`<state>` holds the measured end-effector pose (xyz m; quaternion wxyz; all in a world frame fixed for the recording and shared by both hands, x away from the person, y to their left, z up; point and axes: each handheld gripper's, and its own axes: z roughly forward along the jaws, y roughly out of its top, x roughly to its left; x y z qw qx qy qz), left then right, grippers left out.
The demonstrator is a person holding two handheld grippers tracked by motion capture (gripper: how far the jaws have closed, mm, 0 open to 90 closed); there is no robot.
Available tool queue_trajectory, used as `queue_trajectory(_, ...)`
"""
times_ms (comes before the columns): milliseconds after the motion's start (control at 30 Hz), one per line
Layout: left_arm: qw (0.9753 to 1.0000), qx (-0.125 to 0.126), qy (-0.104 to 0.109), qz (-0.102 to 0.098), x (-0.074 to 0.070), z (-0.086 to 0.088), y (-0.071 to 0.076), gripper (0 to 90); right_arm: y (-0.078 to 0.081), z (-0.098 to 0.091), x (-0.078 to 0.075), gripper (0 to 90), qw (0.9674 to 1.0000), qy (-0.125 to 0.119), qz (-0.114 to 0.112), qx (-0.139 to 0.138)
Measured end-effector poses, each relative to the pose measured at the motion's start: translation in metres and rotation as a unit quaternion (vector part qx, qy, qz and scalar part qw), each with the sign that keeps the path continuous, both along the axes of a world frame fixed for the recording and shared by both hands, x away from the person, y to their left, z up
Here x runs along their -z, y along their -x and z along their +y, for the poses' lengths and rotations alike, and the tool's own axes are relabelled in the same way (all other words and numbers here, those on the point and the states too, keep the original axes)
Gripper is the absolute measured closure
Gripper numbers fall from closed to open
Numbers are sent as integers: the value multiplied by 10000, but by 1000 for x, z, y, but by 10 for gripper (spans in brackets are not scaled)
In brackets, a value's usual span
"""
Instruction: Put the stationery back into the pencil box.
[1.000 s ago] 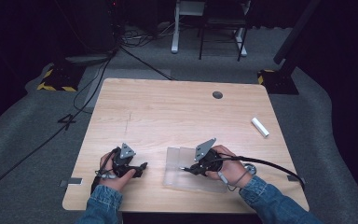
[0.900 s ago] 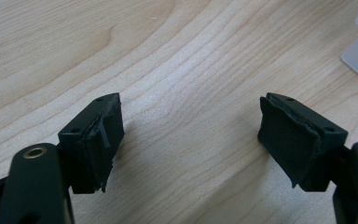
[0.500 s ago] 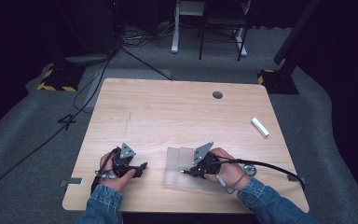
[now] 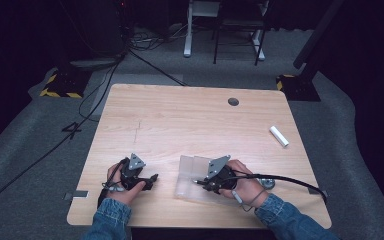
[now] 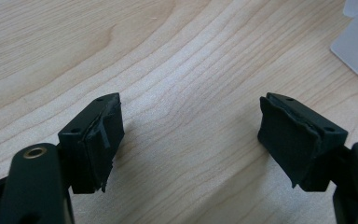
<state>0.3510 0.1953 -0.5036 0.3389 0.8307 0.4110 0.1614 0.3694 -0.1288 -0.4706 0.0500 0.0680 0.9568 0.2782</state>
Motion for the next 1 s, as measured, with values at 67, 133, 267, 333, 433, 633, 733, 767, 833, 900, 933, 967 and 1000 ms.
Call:
queue_trajectory(67, 10000, -1, 0, 0, 0, 0, 0, 221, 1, -3, -3, 703, 10000, -76, 26, 20)
queue_trajectory(133, 10000, -2, 9, -5, 0, 0, 0, 221, 1, -6, -7, 703, 9998, -185, 59, 44)
queue_trajectory(267, 10000, 0, 9, -6, 0, 0, 0, 221, 2, -15, -21, 704, 9992, -374, -14, 144)
queue_trajectory(333, 10000, 1, 7, -3, 0, 0, 0, 221, 3, -19, -31, 702, 9984, -522, -58, 213)
queue_trajectory(433, 10000, 4, -2, -5, 0, 0, 0, 221, 3, -29, -45, 675, 9969, -678, -123, 377)
queue_trajectory(633, 10000, -2, -1, -3, 0, 0, 0, 221, -2, -51, -63, 626, 9935, -883, -193, 693)
queue_trajectory(733, 10000, 1, -4, -5, 0, 0, 0, 221, -7, -66, -70, 606, 9907, -969, -219, 930)
queue_trajectory(767, 10000, 1, -1, -6, 0, 0, 0, 221, -9, -71, -73, 600, 9896, -1005, -229, 1004)
queue_trajectory(833, 10000, 6, 6, -9, 0, 0, 0, 221, -12, -85, -78, 588, 9869, -1051, -274, 1197)
queue_trajectory(900, 10000, 2, 4, -7, 0, 0, 0, 221, -15, -94, -80, 576, 9848, -1068, -293, 1337)
queue_trajectory(933, 10000, 1, -2, -6, 0, 0, 0, 221, -16, -98, -81, 571, 9839, -1075, -303, 1393)
queue_trajectory(967, 10000, 1, -3, -5, 0, 0, 0, 221, -18, -103, -81, 568, 9827, -1080, -303, 1473)
queue_trajectory(1000, 10000, 2, 5, -8, 0, 0, 0, 221, -20, -108, -81, 566, 9816, -1073, -309, 1547)
